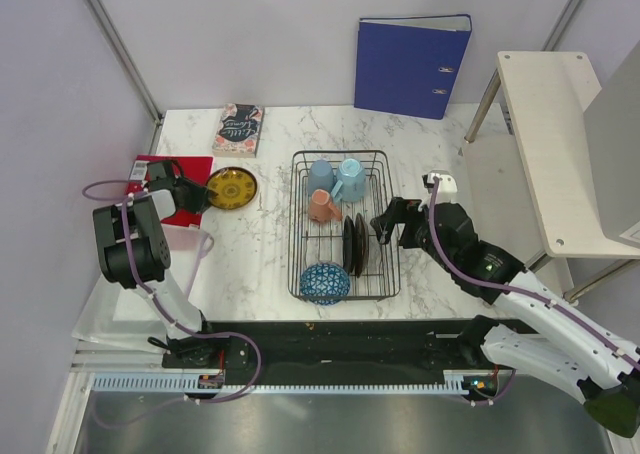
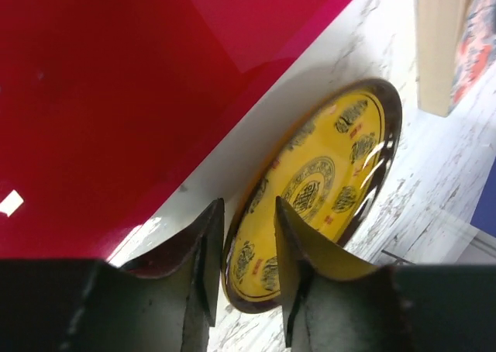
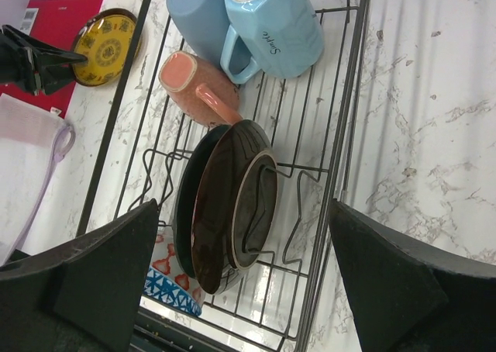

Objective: Unload the mixed dishes from the dish rack
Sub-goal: Place the plate at the center of the board, then pick up the plate from the dish rack.

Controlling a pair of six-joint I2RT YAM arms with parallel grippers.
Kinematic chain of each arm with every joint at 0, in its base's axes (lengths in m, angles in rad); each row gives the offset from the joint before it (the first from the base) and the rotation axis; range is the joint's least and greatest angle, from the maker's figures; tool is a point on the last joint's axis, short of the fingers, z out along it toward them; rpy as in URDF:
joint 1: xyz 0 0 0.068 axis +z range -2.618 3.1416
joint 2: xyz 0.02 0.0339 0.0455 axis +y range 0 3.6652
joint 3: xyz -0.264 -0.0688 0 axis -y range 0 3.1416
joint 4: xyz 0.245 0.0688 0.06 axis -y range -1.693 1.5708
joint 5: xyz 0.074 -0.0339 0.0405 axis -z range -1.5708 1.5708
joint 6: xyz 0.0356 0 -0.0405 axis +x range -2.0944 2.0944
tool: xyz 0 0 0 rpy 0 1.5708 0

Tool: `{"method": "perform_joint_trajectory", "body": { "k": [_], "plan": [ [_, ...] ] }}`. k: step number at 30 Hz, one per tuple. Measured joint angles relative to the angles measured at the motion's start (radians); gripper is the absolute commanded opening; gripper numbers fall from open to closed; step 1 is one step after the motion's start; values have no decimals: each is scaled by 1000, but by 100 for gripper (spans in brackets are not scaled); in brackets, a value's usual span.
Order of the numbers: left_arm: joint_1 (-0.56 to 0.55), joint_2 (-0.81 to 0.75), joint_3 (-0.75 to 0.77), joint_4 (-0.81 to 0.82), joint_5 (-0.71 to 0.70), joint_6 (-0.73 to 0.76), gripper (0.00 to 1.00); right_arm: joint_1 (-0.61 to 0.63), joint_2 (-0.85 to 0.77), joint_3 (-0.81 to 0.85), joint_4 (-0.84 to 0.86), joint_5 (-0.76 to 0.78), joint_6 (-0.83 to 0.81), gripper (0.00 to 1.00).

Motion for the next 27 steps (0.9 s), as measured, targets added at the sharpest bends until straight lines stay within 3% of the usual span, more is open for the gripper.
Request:
{"method": "perform_joint_trajectory", "body": {
  "k": [1, 3, 4, 5, 6, 7, 15, 19, 20, 23, 27],
  "plan": [
    [0, -4, -7, -11, 0, 0, 46, 0, 0, -2, 5, -2, 0, 98],
    [0, -17, -23, -34, 4, -3, 47, 0, 0, -7, 10, -3, 0, 98],
    [0, -28, -27, -41, 2, -2, 59, 0, 0, -10, 12, -3, 0, 98],
    [0, -43, -33, -50, -1, -2, 61, 0, 0, -12, 13, -4, 0, 98],
    [0, -61, -39, -64, -2, -1, 84, 0, 0, -14, 13, -3, 0, 98],
    [0, -82, -48, -74, -2, -3, 99, 0, -1, -17, 13, -3, 0, 98],
    [0, -274, -76, -153, -10, -14, 99, 0, -4, -29, 12, -2, -3, 98],
    [-24, -439, -100, -178, -26, -28, 99, 0, 51, -15, -7, 0, -22, 80],
    [-47, -495, -104, -190, -43, -30, 99, 0, 83, -4, -18, 2, -26, 70],
    [-156, -627, -113, -220, -108, -30, 99, 2, 143, 19, -42, 8, -45, 59],
    [-351, -785, -149, -264, -210, -30, 99, 26, 186, 79, -101, 68, -58, 60]
  ]
}}
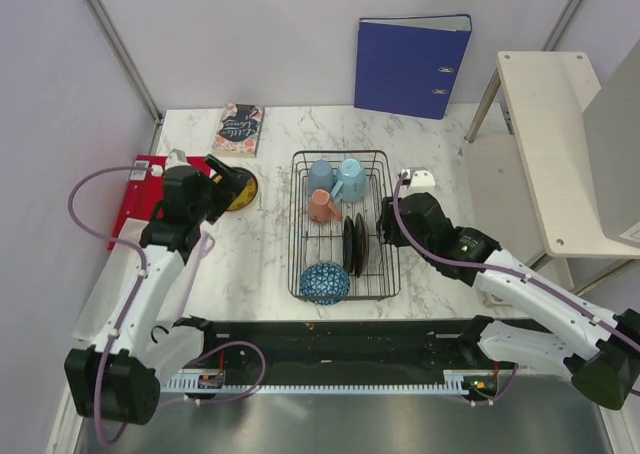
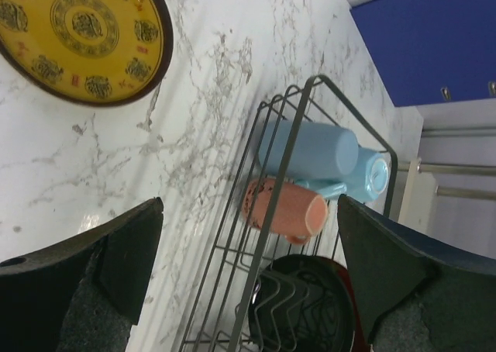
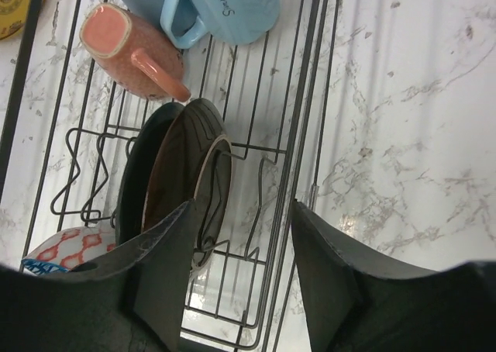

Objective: Unload the mixed dishes from the dish rack
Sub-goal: Pick up the plate from the dish rack.

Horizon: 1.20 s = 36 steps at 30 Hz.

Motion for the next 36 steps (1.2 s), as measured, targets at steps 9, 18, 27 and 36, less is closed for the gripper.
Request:
{"method": "perform_joint_trajectory", "body": {
  "k": [9, 18, 27, 36],
  "plan": [
    [-96, -162, -105, -99, -126, 2, 99, 181, 146, 297, -166, 189, -32, 65],
    [-108, -207, -154, -122, -136, 31, 99, 288, 372, 425, -357, 337, -23, 61],
    [-114, -227, -167, -125, -132, 39, 99, 289, 412, 430, -423, 409, 9, 60],
    [-114, -239, -173, -128, -131, 39, 99, 290, 438, 429, -418, 418, 33, 60]
  ]
}}
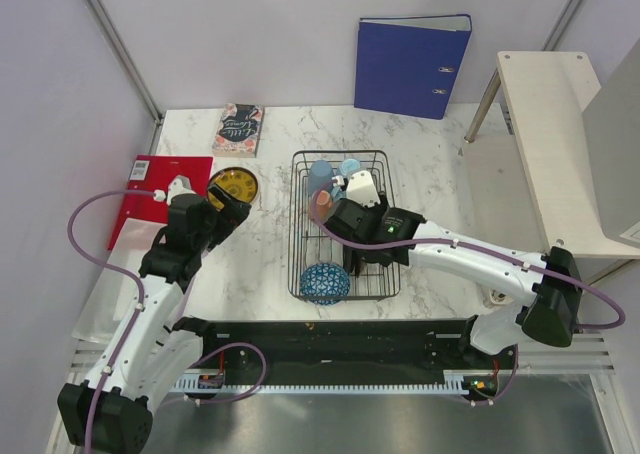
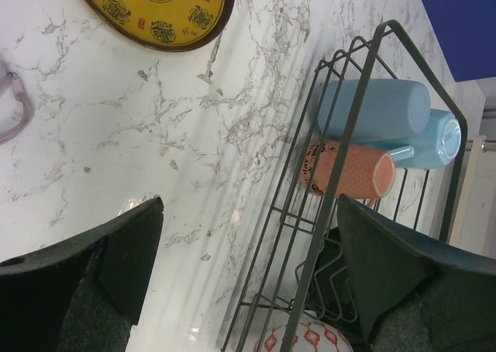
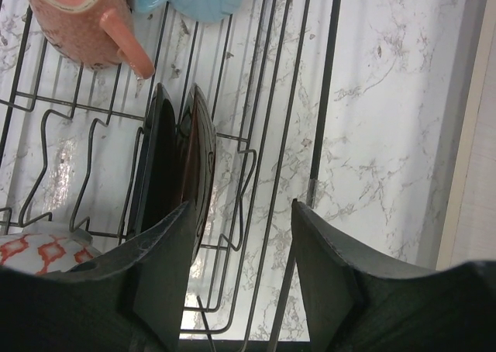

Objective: Unload the mixed dishes from the dish rack
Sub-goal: Pick up the plate from the dish rack.

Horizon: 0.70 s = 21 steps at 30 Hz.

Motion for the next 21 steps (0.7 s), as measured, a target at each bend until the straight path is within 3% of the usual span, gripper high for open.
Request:
{"method": "perform_joint_trajectory", "body": {
  "k": [21],
  "plan": [
    [0, 0, -3, 0, 0, 0, 99, 30, -8, 1, 0, 7, 26, 59]
  ]
}}
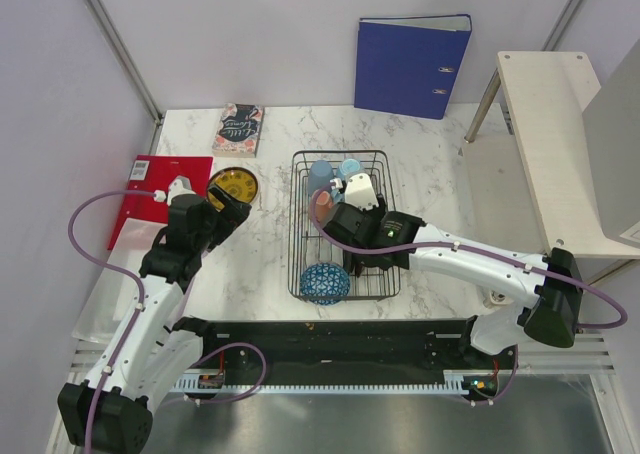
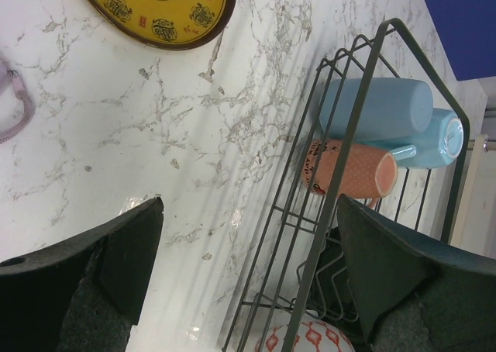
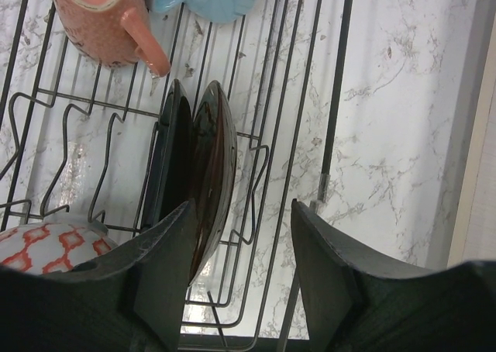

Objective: Unload the mixed dishes from the dish rack
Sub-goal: Pick up the plate from the dish rack.

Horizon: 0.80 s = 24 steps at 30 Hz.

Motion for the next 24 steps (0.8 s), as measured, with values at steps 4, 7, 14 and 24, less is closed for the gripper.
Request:
{"method": "perform_joint_trajectory", "body": {
  "k": [4, 7, 14, 24],
  "plan": [
    [0, 0, 0, 0, 2, 0, 99, 1, 3, 0, 0, 0, 0, 59],
    [0, 0, 0, 0, 4, 0, 99, 3, 25, -5, 4, 0, 2, 58],
    [0, 0, -3, 0, 5, 0, 98, 3, 99, -59, 12, -1, 11, 42],
    [0, -4, -13, 0, 8, 0, 97, -13, 107, -65, -15, 69, 34, 0]
  ]
}}
